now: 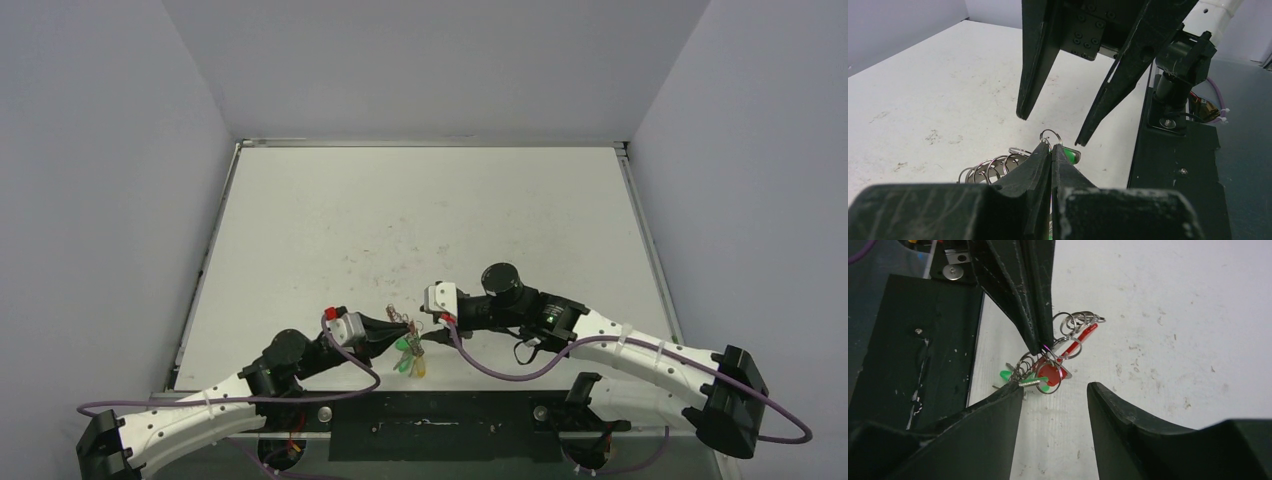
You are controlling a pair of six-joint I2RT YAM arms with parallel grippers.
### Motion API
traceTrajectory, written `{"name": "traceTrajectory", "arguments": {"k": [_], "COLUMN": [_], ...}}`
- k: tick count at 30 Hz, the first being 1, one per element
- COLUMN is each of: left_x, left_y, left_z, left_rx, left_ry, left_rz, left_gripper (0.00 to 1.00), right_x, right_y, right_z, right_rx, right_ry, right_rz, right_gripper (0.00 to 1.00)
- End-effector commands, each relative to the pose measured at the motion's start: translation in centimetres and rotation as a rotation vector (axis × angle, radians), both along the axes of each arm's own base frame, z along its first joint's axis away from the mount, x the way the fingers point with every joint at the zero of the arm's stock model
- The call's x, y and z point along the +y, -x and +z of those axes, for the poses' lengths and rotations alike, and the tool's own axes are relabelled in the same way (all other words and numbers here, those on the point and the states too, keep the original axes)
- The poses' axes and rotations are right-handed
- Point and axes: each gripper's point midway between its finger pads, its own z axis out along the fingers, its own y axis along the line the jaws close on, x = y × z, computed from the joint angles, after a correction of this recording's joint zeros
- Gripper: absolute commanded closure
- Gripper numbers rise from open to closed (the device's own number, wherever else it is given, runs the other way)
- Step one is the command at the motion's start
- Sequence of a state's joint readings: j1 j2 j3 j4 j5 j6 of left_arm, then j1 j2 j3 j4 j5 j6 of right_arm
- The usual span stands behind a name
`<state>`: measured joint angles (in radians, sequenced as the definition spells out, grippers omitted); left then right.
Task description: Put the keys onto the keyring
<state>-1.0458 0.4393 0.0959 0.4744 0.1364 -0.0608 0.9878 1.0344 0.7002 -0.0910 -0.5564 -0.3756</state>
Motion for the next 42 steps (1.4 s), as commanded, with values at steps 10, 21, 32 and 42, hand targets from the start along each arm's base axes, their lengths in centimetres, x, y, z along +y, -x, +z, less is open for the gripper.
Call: {"name": "traceTrajectory", "arguments": {"k": [10,21,32,42], "left_x": [-0.7,-0.8,-0.8,-0.3], "left_y": [1.1,1.1,1.0,0.1], "left_z": [2.4,2.6,2.6,1.5], "left_rx": [-0.07,-0.074,-0.076,-0.106], "left_ry": [0.058,0.062,0.057,-0.098], "left_rz": [-0.073,-0.079,-0.075,-0.032], "left_gripper": [1.0,1.0,1.0,0.76], "right_x": [2.6,2.9,2.7,0.3], "right_y": [1.2,1.4,0.9,0.7], "right_z": [2.8,1.8,1.6,1.3], "right_rx": [-0.105,-0.09,-0.076,0.108], "right_ry": [-0.104,-0.087,-0.051,0.174], "right_rz": [0.217,0.25,0.231,0.104], "right_gripper": [0.62,0.73,1.0,1.0]}}
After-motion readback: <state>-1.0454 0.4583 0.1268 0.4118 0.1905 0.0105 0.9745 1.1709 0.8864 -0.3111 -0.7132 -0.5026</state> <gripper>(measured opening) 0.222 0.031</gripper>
